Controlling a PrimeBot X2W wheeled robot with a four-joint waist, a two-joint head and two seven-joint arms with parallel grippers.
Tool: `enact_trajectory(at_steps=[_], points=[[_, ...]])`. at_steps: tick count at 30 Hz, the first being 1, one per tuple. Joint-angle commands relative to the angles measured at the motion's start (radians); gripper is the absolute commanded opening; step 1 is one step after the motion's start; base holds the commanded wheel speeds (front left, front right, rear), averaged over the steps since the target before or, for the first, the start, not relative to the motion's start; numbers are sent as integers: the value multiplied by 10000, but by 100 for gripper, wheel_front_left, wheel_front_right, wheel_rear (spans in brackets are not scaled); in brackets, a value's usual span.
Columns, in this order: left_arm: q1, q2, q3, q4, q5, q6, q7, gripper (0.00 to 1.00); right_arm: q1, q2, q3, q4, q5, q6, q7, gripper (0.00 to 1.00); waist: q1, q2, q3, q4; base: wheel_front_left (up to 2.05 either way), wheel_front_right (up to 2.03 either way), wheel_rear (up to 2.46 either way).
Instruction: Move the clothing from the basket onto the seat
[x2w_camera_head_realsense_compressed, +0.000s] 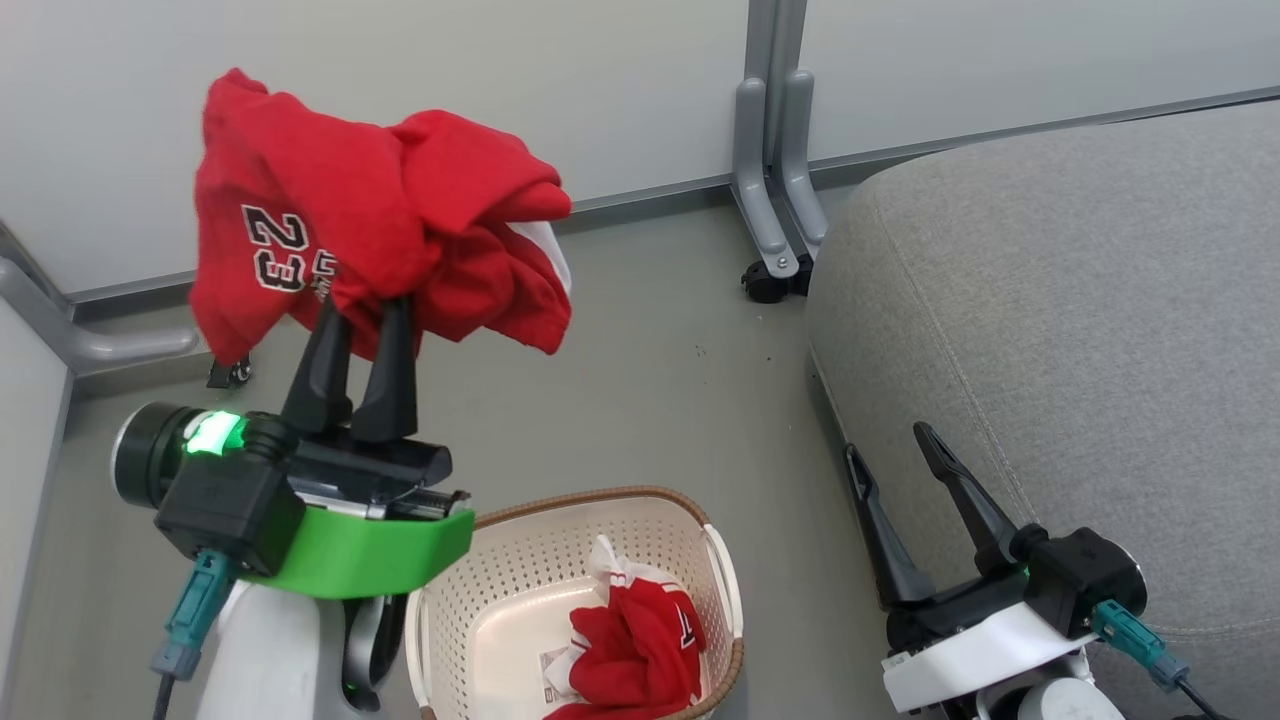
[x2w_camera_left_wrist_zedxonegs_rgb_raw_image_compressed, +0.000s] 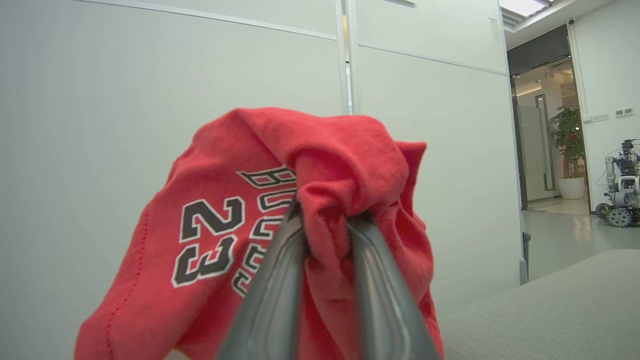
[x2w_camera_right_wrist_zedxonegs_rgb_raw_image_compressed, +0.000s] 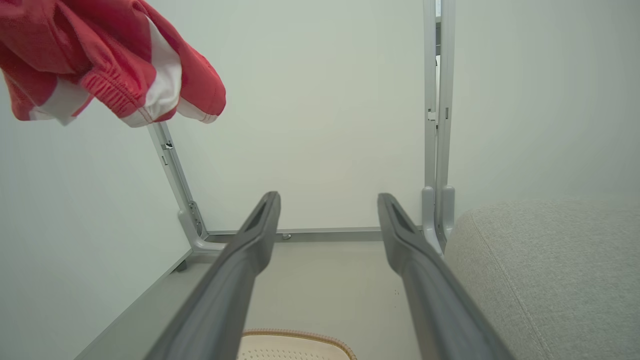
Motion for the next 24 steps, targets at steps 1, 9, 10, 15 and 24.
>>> enact_trajectory(at_steps=[1,9,10,15,24], points=[[187,-6,-121,-131,-51,-79,-1,0,70,-10,-23,-44,-83,1,-35,100,1,0,22,12,0,0,0],[299,-12,-1383,-381,-213,-203,-2,0,-3,22,-70,-124,-132,1,-35,100,1,0,137,10,0,0,0],[324,-11,-1585,-377,-251,-208,-2,0,8,16,-69,-126,-135,1,-33,100,1,0,141,5,0,0,0],[216,-2,-2449,-358,-462,-211,-2,0,-21,-26,-40,-96,-172,1,-33,100,1,0,154,-32,0,0,0],[87,-7,-2276,-620,-594,-215,-3,0,-53,-65,-37,-66,-178,1,-35,100,1,0,122,-65,0,0,0]])
